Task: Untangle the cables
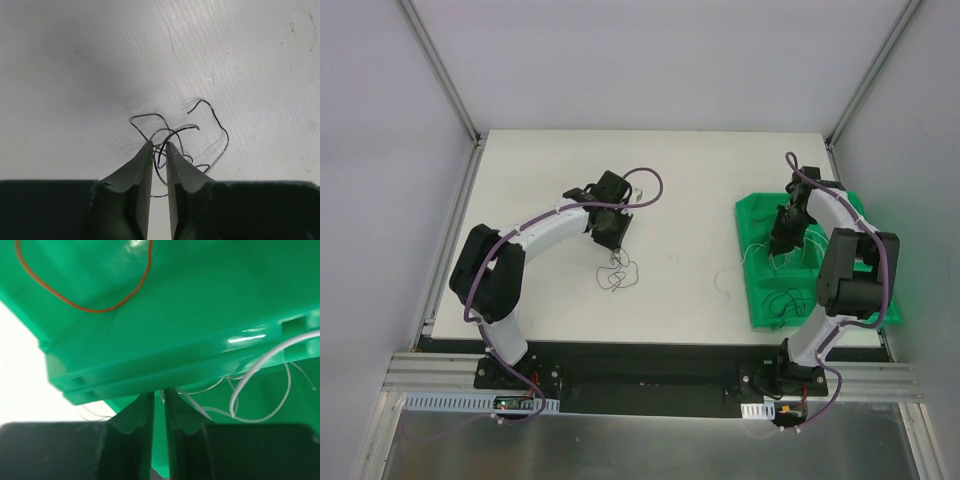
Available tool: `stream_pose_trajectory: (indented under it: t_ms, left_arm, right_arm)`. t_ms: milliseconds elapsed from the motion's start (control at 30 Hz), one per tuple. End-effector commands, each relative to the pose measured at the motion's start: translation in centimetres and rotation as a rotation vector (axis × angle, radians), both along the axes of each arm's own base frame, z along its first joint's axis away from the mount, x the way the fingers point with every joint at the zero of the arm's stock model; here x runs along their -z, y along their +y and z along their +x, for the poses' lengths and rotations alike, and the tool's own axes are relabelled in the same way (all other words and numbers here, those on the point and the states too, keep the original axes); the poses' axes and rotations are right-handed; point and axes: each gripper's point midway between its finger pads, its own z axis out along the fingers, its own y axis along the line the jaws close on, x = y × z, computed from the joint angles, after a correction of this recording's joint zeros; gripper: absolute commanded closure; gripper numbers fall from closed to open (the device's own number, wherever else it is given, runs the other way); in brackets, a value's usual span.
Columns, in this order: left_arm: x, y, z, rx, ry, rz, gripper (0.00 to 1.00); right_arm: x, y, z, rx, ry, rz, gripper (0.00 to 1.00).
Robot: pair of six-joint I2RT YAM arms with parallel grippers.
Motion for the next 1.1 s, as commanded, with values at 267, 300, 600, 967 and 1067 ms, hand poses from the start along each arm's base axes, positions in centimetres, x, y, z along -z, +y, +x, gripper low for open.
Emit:
stream_pose_trajectory:
  t_ms: [267,300,600,967,1067]
  left_arm:
    - [-0.9,0.7,-0.6,-0.048,0.048,-0.023,0.5]
    - [-1.0,0.7,-0.7,-0.044,0.049,-0.025,0.49]
    - [-1.2,0.4,-1.3,-0.034,0.079,-0.08,0.42]
    - [-1.5,0.0,-1.9,-0.012,0.08,-0.123,0.43]
    - [-1.5,-0.2,-2.0,-0.003,0.084,-0.13,0.43]
  right_arm:
    - [-7.7,-1.0,-3.3,-0.154,-0.013,-0.238,0.37]
    - [-8.0,-0.5,-3.7,-0.18,-0.017,-0.265,0.35]
    - [-5.2,9.4,-4.4,-0.311,-0.115,-0.109,0.22]
    - [2.0,15.2,-4.6,-0.365,-0.019,0.058,0.42]
    - [3.4,14.7,-5.3,-0.363,0.024,0.025,0.51]
